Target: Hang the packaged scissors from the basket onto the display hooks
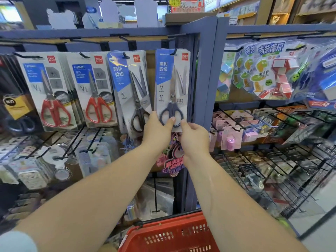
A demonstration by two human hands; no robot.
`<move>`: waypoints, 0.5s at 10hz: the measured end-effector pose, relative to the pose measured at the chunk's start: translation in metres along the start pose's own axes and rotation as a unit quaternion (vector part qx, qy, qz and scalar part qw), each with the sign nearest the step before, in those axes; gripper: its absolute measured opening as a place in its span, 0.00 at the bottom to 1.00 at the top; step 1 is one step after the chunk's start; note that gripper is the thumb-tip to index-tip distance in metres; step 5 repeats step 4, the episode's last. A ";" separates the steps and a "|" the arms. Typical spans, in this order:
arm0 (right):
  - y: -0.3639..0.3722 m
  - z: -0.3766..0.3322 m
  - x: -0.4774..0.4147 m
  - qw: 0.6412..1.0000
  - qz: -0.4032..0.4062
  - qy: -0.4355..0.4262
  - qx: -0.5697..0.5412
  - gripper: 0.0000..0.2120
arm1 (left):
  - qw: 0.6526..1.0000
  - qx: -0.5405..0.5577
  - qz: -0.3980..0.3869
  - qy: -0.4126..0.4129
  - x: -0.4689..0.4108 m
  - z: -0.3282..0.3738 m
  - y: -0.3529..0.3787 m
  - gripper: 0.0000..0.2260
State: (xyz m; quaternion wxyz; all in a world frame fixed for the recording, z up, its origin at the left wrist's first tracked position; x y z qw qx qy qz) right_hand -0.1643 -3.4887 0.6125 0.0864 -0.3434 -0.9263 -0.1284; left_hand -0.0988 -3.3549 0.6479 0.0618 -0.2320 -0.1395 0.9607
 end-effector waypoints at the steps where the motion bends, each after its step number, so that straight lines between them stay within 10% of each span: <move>1: -0.001 0.003 0.003 1.000 -0.013 0.013 -0.014 0.11 | 1.000 -0.010 0.001 -0.028 -0.001 0.000 0.002 0.13; 5: -0.028 -0.015 0.021 0.998 -0.027 -0.057 0.023 0.05 | 0.998 0.004 -0.008 -0.055 0.018 -0.017 -0.010 0.25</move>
Point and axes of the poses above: each hand's wrist, its own x-axis away from the middle knuckle, its own y-axis out of the palm, z = x × y, the point moved 9 cm from there along -x, towards the middle knuckle, and after that the axes turned 12 degrees about y, right-handed, at the moved point
